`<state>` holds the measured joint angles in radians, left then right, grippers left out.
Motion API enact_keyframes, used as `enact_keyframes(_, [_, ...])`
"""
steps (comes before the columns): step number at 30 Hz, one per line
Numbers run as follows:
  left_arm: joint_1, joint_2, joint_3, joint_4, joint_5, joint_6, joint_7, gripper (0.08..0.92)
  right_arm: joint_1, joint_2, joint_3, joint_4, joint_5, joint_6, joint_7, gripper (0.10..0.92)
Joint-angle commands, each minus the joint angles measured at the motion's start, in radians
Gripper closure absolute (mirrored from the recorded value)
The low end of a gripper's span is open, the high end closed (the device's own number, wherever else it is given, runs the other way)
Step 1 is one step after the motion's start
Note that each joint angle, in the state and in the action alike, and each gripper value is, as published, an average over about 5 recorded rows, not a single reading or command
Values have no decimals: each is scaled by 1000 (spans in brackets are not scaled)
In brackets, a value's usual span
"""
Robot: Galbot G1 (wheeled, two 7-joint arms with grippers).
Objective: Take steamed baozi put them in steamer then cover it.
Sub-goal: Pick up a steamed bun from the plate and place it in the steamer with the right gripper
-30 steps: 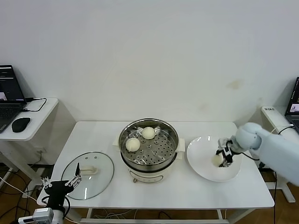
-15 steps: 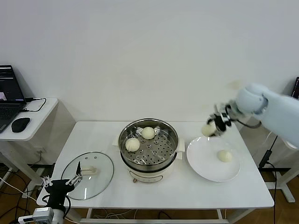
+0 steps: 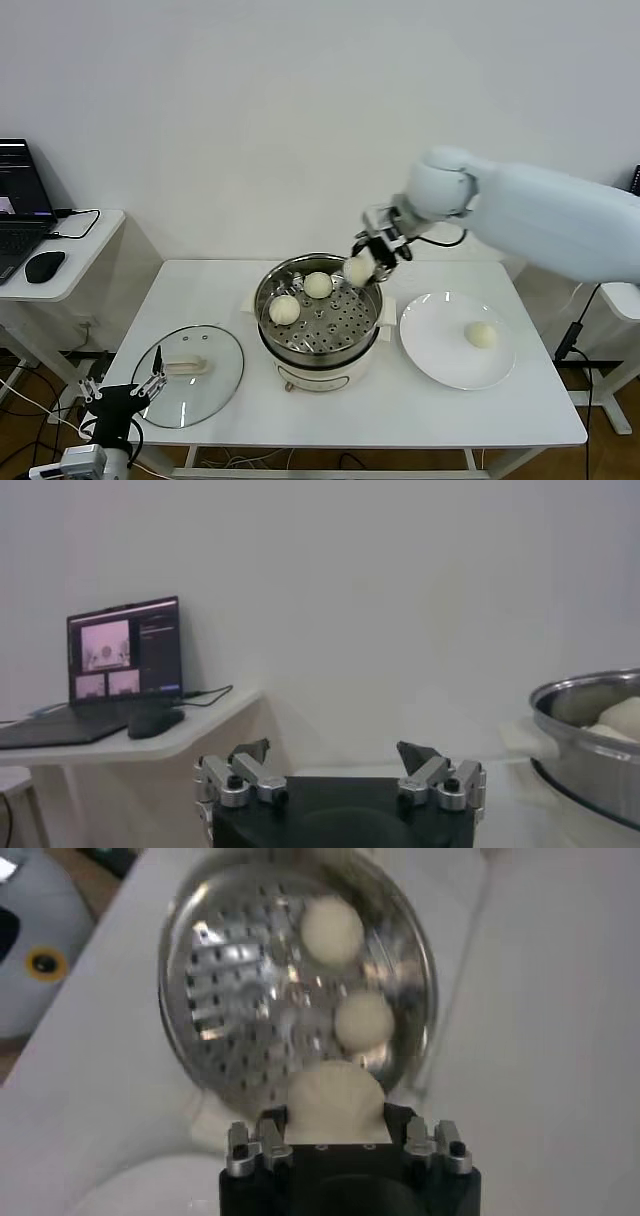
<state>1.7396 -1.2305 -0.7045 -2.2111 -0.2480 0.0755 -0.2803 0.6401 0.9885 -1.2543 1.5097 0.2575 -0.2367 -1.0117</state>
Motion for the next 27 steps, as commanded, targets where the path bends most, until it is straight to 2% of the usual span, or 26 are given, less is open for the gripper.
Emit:
enact_keyframes(1, [0,-3,-10,-1,-2,0,-1,177,-49,149,-67,-17,-126,239,18,406])
enact_keyframes(12, [-5,-19,-8,5,-3,-2,-2,177,-129,133,-83,-27,-333,458,105,406])
enact_keyframes(27, [-5,-31,-6,7,-2,-3,-3,177,-108,165,-116,-29,-336,531,84,357])
